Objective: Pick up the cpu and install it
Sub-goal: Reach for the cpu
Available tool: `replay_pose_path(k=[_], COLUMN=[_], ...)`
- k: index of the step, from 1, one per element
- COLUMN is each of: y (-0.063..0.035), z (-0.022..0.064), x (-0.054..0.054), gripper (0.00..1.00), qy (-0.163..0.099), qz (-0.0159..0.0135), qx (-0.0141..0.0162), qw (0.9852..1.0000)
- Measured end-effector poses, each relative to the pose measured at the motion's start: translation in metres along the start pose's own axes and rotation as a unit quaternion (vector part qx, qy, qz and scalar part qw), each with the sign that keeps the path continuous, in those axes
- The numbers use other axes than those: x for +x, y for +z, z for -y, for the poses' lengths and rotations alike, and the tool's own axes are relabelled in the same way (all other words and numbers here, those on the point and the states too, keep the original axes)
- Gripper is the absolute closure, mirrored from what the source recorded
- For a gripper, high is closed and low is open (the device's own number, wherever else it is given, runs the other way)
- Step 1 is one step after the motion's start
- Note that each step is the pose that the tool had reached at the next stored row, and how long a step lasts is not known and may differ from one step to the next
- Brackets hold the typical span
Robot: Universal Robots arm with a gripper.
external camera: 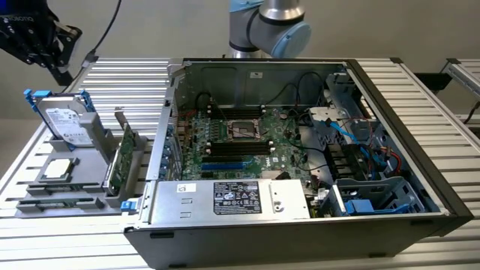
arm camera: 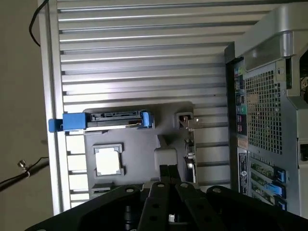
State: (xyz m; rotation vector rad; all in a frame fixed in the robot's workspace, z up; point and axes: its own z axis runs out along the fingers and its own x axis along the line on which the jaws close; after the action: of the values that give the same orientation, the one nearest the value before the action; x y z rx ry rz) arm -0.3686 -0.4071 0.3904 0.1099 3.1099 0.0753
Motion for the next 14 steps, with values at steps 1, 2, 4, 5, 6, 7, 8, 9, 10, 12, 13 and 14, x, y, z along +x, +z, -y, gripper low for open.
replay_pose_path(k=[1, 2, 4, 5, 6, 7, 8, 9, 10, 12, 13, 14], y=[0.0003, 0.0006, 0.0012, 0.0014, 0.0018, 0.0021, 0.0024, 0.0028, 0.0034, 0.0048, 0.0055, 0.0064], z=[0.0007, 0.0014, 0.0030, 0.0038, 0.0046, 0.0053, 0.0060, 0.0067, 0.0074, 0.0089, 0.0095, 0.0103], x=[0.004, 0.009, 0.018, 0.023, 0.027, 0.032, 0.036, 0.041, 0.045, 0.054, 0.059, 0.063], gripper=[0.89, 0.89, 0.89, 0.89, 0.89, 0.89, 0.89, 0.89, 0.89, 0.89, 0.89, 0.89], qy=[0.000, 0.000, 0.000, 0.000, 0.000, 0.000, 0.000, 0.000, 0.000, 0.000, 0.000, 0.000], qz=[0.0000, 0.0000, 0.0002, 0.0002, 0.0002, 0.0003, 0.0003, 0.0003, 0.0003, 0.0003, 0.0003, 0.0003], qx=[0.0000, 0.0000, 0.0000, 0.0000, 0.0000, 0.0000, 0.0000, 0.0000, 0.0000, 0.0000, 0.0000, 0.0000], qw=[1.0000, 1.0000, 1.0000, 1.0000, 1.0000, 1.0000, 1.0000, 1.0000, 1.0000, 1.0000, 1.0000, 1.0000])
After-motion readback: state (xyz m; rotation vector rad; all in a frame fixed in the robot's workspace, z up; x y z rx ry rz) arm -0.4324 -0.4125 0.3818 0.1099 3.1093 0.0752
